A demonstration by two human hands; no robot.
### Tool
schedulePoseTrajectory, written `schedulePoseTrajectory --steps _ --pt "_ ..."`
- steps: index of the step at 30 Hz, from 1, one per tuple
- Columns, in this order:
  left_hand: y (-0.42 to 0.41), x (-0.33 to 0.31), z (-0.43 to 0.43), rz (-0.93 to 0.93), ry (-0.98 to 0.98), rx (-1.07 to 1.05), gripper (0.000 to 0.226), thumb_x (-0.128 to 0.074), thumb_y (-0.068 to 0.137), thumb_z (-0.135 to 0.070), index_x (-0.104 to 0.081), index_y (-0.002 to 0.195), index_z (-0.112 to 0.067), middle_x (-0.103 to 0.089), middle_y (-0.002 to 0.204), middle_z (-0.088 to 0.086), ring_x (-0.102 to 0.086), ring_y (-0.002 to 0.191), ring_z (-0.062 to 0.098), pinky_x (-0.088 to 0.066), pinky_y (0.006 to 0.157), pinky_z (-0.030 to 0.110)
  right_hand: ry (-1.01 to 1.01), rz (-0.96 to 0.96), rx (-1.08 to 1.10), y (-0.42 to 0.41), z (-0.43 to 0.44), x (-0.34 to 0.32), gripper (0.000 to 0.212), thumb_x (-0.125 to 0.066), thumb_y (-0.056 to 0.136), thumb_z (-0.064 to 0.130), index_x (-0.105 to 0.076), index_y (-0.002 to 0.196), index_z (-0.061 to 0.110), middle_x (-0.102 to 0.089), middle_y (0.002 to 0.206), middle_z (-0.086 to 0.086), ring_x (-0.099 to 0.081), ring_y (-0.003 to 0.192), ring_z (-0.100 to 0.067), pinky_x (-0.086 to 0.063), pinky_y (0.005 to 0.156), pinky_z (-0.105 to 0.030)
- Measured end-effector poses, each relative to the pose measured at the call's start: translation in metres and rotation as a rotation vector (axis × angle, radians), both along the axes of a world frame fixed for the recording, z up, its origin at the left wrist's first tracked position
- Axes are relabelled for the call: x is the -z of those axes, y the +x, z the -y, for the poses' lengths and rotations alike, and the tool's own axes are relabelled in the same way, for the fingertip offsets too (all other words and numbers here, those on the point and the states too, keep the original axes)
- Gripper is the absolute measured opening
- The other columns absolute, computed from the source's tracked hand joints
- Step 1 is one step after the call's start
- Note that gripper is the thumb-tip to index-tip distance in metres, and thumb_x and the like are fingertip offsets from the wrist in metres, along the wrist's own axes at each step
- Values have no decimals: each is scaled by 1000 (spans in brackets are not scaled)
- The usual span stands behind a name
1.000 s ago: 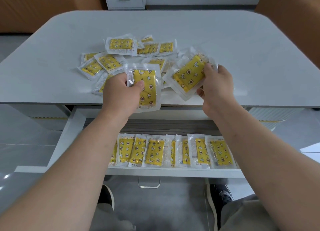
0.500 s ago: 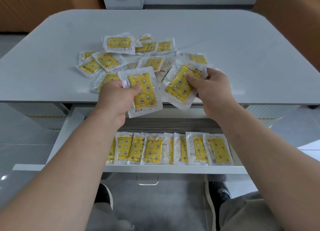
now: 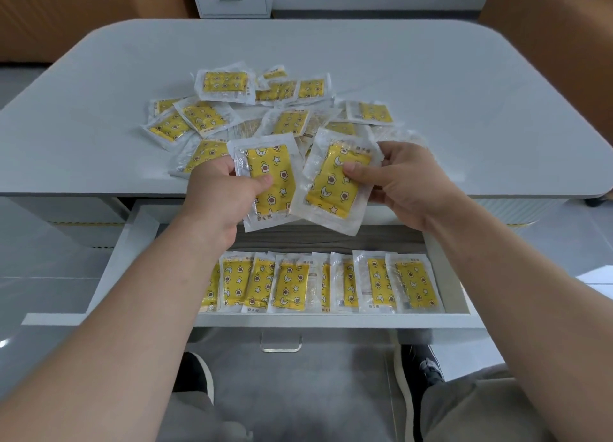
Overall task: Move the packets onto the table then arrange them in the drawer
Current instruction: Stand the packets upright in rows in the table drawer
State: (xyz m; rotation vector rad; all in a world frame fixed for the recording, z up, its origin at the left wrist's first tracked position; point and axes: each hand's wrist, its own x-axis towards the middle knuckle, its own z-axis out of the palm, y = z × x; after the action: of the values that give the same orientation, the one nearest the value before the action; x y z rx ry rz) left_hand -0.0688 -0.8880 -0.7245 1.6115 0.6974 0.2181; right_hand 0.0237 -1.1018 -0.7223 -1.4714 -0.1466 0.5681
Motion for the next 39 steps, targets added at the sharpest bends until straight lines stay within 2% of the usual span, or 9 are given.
schedulePoseTrajectory --steps 4,9,15,18,22,27,30,35,39 --pt "-1 -2 1 9 103 10 15 -77 86 -10 -70 91 -22 -73 94 -5 -69 89 10 -54 70 21 -146 -3 -196 -2 1 4 31 -76 83 3 -69 113 0 -76 107 -17 -75 99 -31 -62 85 -44" --pt "0 -3 2 -32 145 -8 14 -78 84 -11 -73 97 -14 -75 95 1 -72 90 18 -59 84 39 -510 51 -408 -5 -4 14 22 -79 84 7 -70 104 5 -78 96 -15 -77 88 -31 -64 78 -42" --pt "4 -6 2 -34 68 8 11 -76 87 -11 -73 96 -15 -76 91 -2 -74 80 11 -58 61 24 -891 121 -520 -10 -23 60 25 -78 88 16 -65 105 3 -77 88 -12 -77 79 -26 -64 74 -38" --pt "7 -10 3 -42 39 57 7 -76 87 -13 -74 94 -15 -77 89 -4 -74 78 9 -58 63 22 -980 89 -539 -12 -26 86 27 -77 88 18 -66 109 3 -76 85 -8 -74 69 -18 -61 59 -28" --pt "10 -14 5 -53 1 104 10 -77 86 -9 -75 94 -14 -78 86 -3 -75 72 9 -56 53 20 -1082 166 -591 -16 -30 113 49 -74 91 26 -58 131 3 -75 83 -6 -70 59 -9 -57 60 -23" --pt "14 -16 2 -77 11 139 15 -79 83 -7 -76 96 -12 -78 87 -3 -75 77 9 -59 58 22 -1411 430 -721 -18 -32 128 65 -69 87 55 -53 137 17 -60 128 -8 -66 98 -20 -58 79 -33" --pt "16 -17 2 -98 17 175 17 -79 82 -6 -76 97 -13 -79 87 -4 -75 78 9 -58 60 21 -1439 381 -719 -22 -32 130 82 -68 86 58 -35 151 20 -38 150 -16 -65 104 -25 -60 82 -35" --pt "16 -18 2 -136 24 241 16 -78 83 -9 -76 98 -14 -79 90 -4 -75 89 12 -55 83 29 -1440 408 -661 -21 -31 122 93 -73 82 61 -29 152 19 -39 146 -18 -65 100 -27 -60 73 -33" --pt "15 -15 5 -187 42 311 14 -79 83 -13 -76 97 -16 -78 91 -7 -72 93 9 -49 83 26 -1263 383 -705 -5 -26 91 59 -79 83 41 -56 130 14 -63 125 -6 -60 107 -23 -53 92 -35"
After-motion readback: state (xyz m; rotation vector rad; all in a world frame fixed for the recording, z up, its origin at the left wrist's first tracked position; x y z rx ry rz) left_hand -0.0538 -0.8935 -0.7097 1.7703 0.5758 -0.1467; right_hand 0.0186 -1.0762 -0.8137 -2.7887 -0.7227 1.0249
